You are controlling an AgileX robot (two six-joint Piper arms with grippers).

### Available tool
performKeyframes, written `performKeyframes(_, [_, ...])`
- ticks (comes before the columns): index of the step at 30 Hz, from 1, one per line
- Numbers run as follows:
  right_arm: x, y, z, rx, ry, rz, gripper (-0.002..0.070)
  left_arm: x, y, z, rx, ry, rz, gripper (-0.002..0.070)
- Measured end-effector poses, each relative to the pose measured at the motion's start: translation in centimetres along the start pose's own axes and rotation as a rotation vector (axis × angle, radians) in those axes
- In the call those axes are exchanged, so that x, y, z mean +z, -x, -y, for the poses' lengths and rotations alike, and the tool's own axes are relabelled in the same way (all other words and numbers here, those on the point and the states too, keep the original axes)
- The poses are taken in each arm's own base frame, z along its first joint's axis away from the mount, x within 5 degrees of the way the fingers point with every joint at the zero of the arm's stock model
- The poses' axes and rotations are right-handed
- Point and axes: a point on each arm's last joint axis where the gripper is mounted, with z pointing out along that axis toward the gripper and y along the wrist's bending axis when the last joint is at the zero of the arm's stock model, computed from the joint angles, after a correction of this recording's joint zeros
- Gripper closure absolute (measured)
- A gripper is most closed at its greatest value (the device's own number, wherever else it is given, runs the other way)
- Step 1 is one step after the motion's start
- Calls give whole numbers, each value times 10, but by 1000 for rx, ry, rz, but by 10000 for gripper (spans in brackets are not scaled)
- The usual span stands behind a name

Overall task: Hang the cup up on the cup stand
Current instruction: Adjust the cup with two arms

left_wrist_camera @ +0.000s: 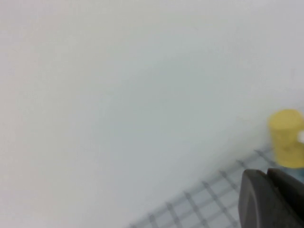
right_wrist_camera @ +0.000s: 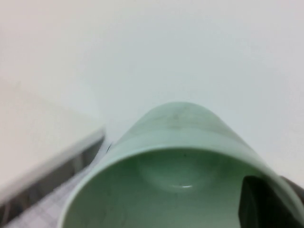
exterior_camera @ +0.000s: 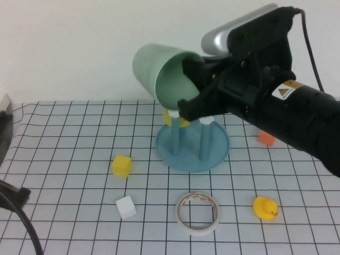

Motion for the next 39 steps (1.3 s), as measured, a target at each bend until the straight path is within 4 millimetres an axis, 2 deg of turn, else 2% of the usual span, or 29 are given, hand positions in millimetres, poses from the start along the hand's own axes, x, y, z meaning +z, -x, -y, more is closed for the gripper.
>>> performKeyframes(5, [12,-8,5,248,-68,46,660,0,3,-4,189,43,25,676])
performKeyframes(9, [16,-10,3,383,-43,59,660,0,1,-2,206,23,13,676])
performKeyframes(18, [22,-5,-10,602,133,165,660,0,-6,8,-221,-61,-47,676])
performKeyframes(20, [26,-7,-15,612,191,178,660,0,-8,11,-378,-86,-70,676])
performKeyframes(25, [31,-27,-23,663,300,221,660,-1,-11,24,-666,-212,-153,676])
performKeyframes(28, [25,-41,-23,673,330,262,660,0,-10,30,-792,-267,-185,676])
performKeyframes(31, [16,-56,-22,681,351,293,660,-1,-8,34,-835,-317,-183,663])
performKeyframes(34, [5,-78,-20,689,347,274,660,-3,-3,38,-892,-384,-163,575])
performKeyframes(36, [-2,-91,-18,697,337,256,660,-4,2,41,-973,-433,-150,466])
performKeyframes(39, [-11,-111,-14,715,297,207,660,-5,7,41,-1102,-470,-136,228])
